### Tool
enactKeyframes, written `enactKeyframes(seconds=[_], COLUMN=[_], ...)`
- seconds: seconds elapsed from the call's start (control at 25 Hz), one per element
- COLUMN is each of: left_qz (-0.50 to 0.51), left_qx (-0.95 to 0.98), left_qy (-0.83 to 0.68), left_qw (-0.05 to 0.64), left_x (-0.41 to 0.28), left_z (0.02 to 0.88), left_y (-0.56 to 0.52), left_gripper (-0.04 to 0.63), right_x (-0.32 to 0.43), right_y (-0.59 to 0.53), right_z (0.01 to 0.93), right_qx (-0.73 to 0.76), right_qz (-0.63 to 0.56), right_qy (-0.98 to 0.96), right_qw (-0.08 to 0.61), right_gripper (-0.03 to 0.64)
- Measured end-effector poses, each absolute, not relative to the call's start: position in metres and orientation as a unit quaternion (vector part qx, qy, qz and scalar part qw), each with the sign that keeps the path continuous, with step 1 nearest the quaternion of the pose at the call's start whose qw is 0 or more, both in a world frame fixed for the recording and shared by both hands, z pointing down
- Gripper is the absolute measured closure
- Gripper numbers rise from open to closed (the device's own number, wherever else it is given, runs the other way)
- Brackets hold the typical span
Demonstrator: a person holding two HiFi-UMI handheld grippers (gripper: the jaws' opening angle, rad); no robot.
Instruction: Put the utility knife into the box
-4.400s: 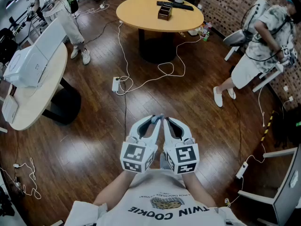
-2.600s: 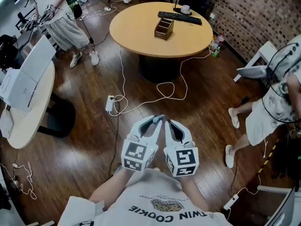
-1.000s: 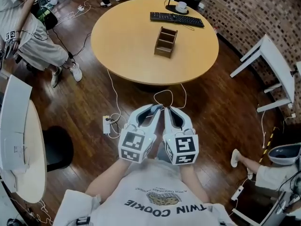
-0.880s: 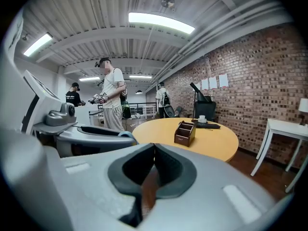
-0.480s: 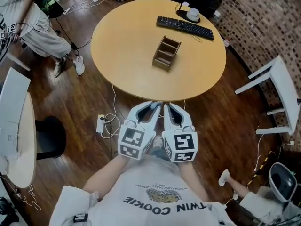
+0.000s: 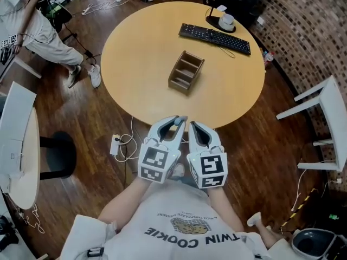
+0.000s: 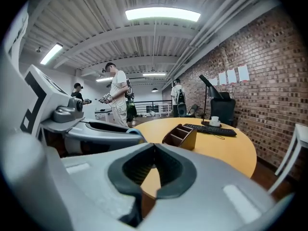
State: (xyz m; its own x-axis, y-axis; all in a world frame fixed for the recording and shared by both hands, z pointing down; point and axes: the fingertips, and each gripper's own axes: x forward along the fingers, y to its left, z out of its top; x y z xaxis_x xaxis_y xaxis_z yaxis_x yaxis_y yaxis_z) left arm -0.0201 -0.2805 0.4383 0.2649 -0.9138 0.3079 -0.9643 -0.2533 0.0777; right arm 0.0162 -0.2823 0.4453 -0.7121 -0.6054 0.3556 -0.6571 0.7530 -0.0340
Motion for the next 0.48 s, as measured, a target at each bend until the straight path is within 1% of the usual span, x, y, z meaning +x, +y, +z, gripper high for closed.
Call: enactKeyframes(seconds=[0.48], left_qz=[0.123], left_qx=[0.782], left_qy=[-0.598], left_qw=[0.123], left_x=[-0.042], left_z=[0.453], left_y=[-0.330], left_gripper=[0.522], right_x=[-0.001], right_y=[-0.329], right_z=[0.457], right_qx=[0.340], right_qz=[0.087], right_qy=[-0.921], right_qw=[0.169], right_gripper=[0.617])
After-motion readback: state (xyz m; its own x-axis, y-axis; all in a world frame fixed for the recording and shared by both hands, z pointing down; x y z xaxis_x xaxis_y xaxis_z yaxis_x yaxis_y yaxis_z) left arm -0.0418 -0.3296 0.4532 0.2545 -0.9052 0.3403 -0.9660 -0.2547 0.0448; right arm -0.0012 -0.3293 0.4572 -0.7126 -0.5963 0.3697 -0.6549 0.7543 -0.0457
